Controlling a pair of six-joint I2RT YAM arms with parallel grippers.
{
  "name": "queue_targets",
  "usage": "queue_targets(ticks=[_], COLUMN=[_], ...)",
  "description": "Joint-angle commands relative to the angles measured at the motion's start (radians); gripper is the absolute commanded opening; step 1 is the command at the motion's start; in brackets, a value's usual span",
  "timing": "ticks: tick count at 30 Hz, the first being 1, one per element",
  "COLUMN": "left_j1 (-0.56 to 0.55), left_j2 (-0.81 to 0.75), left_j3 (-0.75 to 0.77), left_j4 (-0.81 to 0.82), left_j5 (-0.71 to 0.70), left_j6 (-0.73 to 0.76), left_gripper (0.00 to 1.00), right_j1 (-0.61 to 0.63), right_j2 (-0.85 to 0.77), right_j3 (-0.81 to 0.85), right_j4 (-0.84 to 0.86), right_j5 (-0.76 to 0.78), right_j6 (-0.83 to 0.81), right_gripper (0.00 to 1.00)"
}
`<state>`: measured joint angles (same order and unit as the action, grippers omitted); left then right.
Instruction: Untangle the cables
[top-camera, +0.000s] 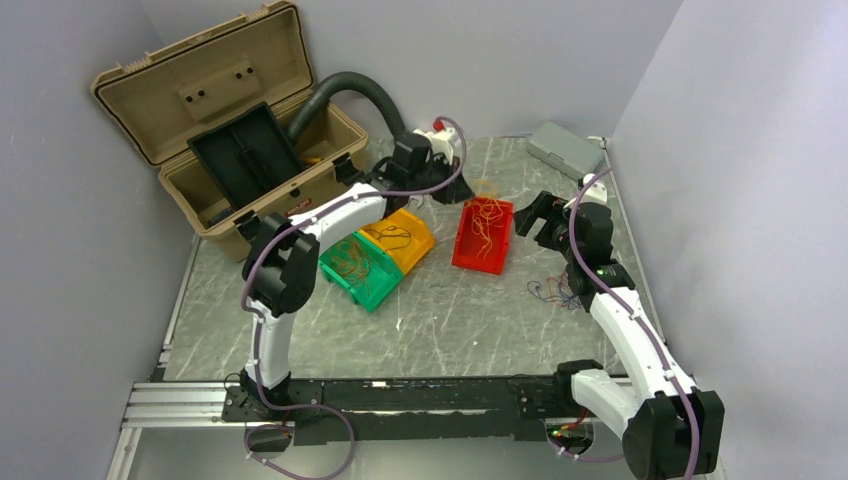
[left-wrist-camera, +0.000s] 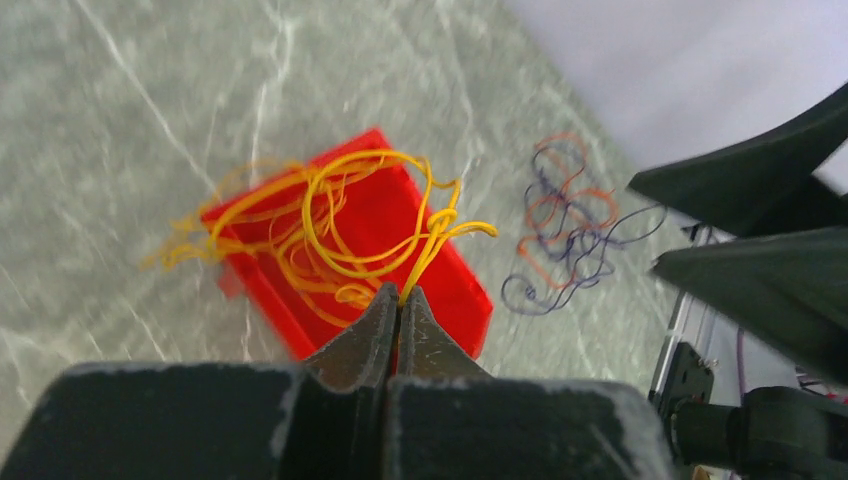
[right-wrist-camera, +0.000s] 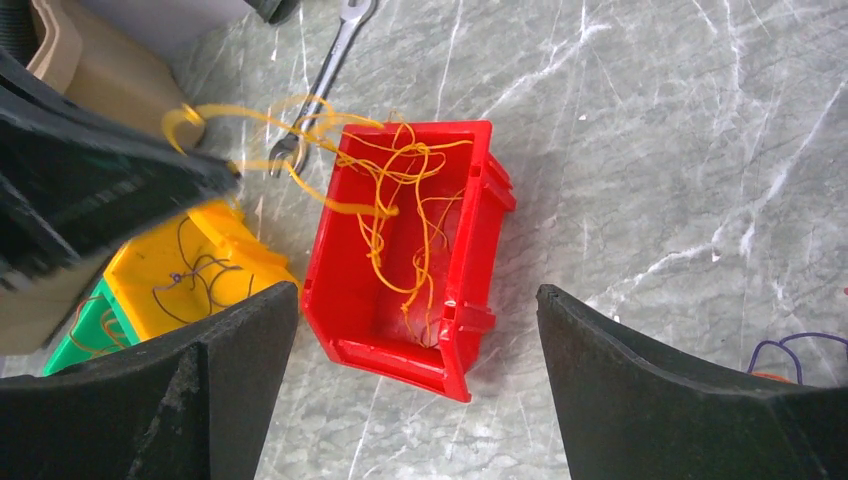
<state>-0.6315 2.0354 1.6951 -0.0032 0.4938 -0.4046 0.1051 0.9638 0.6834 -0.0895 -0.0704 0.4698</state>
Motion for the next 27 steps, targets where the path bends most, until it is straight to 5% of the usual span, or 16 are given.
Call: queue_targets(ticks=[1,6,14,16,19,21,27], left_j1=[-0.033,-0.078,-0.130,-0.129,-0.132,-0.134,-0.120], left_j2=[-0.041,0.038,0.207,0.225,0.168,0.096,-0.087], left_j3=[-0.068,-0.039,0.207,0.234,0.193,0.153,0.123], left_j4=[0.025,-0.075,-0.374,-0.454,-0.472,-0.451,-0.421], left_j5=[-0.055,-0.068,-0.163,-0.195,-0.237,-0.243,-0.177], left_j6=[0.028,0.035,0.110,0.122,0.146,0.156,0.164], left_gripper=[0.00,0.00,0.01,0.12,0.52,0.68,0.82], right_j1=[-0.002,-0.002,-0.003,-0.003,-0.004,-0.004,0.007], right_j2=[0.005,0.052,0.088,0.084,0.106,0.139,0.281], right_j3=[0.011,0.047,0.084,0.086,0.109,0.150,0.295], right_j4=[0.037,-0.030,-0.086,-0.092,-0.108,-0.126,-0.154], right_j5=[0.025,0.104,0.126,0.127,0.093,0.037,-0.067], right_j6=[-0.017,-0.010,0.004,-0.003,-0.024,-0.039,-0.061], right_gripper=[0.91,0.90,0.90,0.90,0.91,0.91,0.85])
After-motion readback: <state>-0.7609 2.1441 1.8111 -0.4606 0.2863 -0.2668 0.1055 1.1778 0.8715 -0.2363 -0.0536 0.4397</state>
